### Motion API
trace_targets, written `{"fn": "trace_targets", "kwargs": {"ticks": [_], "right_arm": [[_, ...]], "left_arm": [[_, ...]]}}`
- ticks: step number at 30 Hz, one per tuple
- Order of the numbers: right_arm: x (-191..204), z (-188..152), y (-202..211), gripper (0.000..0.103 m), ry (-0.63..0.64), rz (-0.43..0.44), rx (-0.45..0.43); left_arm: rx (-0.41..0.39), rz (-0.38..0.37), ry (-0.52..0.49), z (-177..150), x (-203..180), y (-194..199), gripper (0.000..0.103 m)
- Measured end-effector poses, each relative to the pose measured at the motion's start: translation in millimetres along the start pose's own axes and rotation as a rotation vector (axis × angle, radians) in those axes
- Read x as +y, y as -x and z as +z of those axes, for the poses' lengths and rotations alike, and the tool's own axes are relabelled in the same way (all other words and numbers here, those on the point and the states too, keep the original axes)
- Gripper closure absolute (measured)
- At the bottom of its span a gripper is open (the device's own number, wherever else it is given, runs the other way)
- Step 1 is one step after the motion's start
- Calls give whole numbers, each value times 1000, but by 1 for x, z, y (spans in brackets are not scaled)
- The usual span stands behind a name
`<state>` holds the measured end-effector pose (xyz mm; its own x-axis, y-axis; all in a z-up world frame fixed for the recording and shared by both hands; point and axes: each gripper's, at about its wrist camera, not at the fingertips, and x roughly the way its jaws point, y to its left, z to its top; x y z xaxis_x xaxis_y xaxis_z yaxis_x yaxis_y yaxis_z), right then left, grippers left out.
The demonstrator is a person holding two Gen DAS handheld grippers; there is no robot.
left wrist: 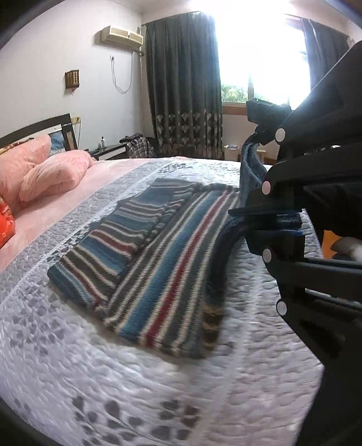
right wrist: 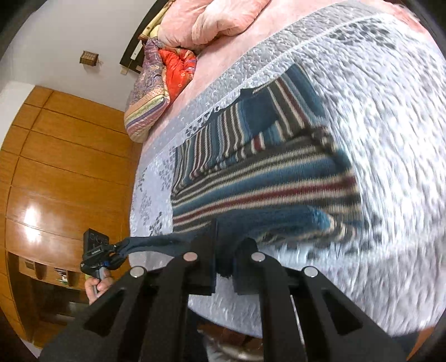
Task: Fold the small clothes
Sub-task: 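Fold the hem up toward the collar with both tools and lower it, then grasp the folded sweater edge with both tools and lift it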
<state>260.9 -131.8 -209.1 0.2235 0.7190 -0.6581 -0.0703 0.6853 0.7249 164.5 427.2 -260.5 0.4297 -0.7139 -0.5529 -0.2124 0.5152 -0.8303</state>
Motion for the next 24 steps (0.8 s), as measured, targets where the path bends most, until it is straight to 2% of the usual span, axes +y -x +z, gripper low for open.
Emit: {"fn": "trace_targets", "kwargs": {"ticks": [10, 17, 19, 21, 22, 24], "right_arm": [[-23, 91, -74, 97, -14, -73, 61], [-55, 130, -124, 95, -43, -129, 112], [-64, 139, -135, 90, -49, -137, 116], [-74, 147, -142, 80, -79, -110, 133], [-75, 150, -140, 69, -91, -92, 133], [-73, 158, -126, 62, -92, -30, 97]], "left_arm": [[43, 75, 66, 97, 20, -60, 96], [84, 134, 120, 150, 49, -110, 95], [92, 132, 131, 160, 57, -120, 94], [91, 113, 161, 169, 68, -127, 89], [85, 95, 185, 171, 74, -127, 86], [60, 36, 205, 171, 79, -119, 69]]}}
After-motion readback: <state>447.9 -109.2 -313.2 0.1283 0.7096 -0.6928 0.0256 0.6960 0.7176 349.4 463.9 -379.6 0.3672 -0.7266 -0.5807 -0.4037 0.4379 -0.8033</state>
